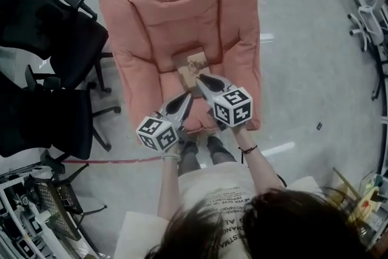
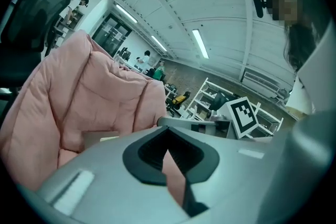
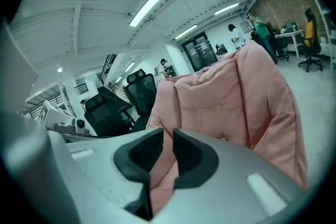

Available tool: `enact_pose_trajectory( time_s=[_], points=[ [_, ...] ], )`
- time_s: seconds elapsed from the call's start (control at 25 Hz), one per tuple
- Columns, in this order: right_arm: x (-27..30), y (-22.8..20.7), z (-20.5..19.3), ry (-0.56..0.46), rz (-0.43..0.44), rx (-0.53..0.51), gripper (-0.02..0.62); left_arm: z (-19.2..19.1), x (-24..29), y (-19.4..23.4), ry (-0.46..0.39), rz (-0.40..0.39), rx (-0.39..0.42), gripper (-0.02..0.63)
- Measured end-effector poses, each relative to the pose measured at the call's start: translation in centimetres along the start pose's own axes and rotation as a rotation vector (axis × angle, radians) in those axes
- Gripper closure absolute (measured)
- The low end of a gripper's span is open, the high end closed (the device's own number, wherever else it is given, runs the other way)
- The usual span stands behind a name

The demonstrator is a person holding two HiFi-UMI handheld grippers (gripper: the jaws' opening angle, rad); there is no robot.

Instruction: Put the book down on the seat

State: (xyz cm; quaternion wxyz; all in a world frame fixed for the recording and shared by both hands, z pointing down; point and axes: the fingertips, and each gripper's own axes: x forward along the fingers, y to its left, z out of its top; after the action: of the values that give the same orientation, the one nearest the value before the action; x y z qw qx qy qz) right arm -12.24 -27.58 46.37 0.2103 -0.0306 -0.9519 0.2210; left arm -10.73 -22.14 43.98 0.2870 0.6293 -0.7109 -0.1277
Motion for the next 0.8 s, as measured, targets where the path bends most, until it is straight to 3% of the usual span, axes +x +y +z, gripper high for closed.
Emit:
enact_pose_trajectory(
  time_s=[0.8],
  points=[
    [-6.1,4.7,4.0,-0.117,0.063,-0.091,0.591,3.3,-3.4,-6.0,-0.079,-0.038,0.145,0.614]
  ],
)
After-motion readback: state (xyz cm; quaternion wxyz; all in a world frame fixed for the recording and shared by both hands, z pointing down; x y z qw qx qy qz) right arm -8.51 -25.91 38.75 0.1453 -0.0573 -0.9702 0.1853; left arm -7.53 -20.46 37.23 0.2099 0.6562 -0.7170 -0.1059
